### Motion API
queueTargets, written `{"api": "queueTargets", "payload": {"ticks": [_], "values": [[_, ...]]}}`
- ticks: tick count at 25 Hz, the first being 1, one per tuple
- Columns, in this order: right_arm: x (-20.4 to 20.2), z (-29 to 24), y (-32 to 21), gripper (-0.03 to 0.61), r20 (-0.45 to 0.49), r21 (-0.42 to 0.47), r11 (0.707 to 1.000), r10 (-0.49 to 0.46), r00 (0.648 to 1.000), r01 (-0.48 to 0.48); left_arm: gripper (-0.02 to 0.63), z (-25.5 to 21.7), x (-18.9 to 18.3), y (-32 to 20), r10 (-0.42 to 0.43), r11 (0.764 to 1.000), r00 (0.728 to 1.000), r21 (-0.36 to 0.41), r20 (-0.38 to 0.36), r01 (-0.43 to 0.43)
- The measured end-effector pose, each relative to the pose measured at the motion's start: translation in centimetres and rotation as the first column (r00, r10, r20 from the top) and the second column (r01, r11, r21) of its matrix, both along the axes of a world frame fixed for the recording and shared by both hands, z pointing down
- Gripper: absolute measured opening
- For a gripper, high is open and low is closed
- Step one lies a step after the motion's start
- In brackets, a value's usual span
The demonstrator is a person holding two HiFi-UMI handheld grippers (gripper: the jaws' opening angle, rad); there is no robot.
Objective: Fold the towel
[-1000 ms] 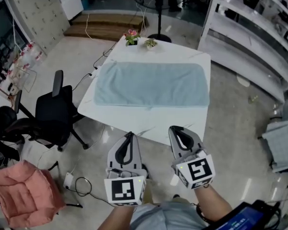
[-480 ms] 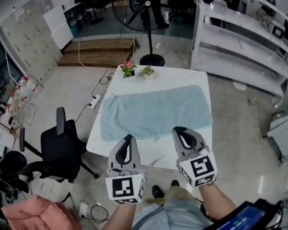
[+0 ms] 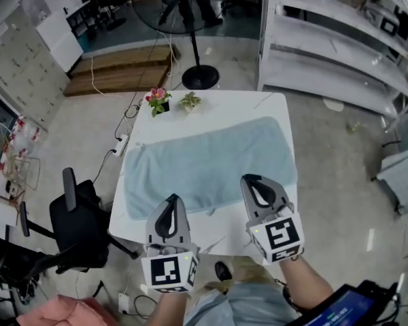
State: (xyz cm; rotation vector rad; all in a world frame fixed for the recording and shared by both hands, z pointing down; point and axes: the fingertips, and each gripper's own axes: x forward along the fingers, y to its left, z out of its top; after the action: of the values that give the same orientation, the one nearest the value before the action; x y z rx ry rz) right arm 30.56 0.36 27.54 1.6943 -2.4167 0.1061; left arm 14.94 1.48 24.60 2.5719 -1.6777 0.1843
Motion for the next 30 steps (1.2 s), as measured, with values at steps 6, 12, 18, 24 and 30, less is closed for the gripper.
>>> {"api": "queueTargets", "payload": {"ticks": [6,12,18,24,30], "values": [[6.6,5.3,-4.9,0.018,-0.005,-0.104,0.989,0.104,0.995,-0.104,0.008,5.3,1.9,-4.8,0.001,0.995,1.0,-0.103,0.026,0.002],[11.6,12.5,-6.6,0.026,-0.064,-0.253,0.933,0.248,0.967,-0.257,0.008,11.5,0.0,-9.0,0.023,0.974,0.998,-0.224,0.05,-0.011],[18.1,16.8,-8.8,0.1,-0.124,-0.286,0.887,0.341,0.932,-0.363,0.008,15.3,0.8,-12.3,0.022,0.959,0.996,-0.282,0.083,0.002],[21.4,20.3,-9.3,0.175,-0.118,-0.378,0.847,0.355,0.927,-0.373,0.008,17.4,1.4,-13.2,0.033,0.943,0.992,-0.334,0.119,0.009],[22.3,22.4,-9.6,0.179,-0.101,-0.455,0.819,0.343,0.934,-0.35,0.008,17.6,1.7,-13.4,0.027,0.936,0.989,-0.352,0.146,0.026]]}}
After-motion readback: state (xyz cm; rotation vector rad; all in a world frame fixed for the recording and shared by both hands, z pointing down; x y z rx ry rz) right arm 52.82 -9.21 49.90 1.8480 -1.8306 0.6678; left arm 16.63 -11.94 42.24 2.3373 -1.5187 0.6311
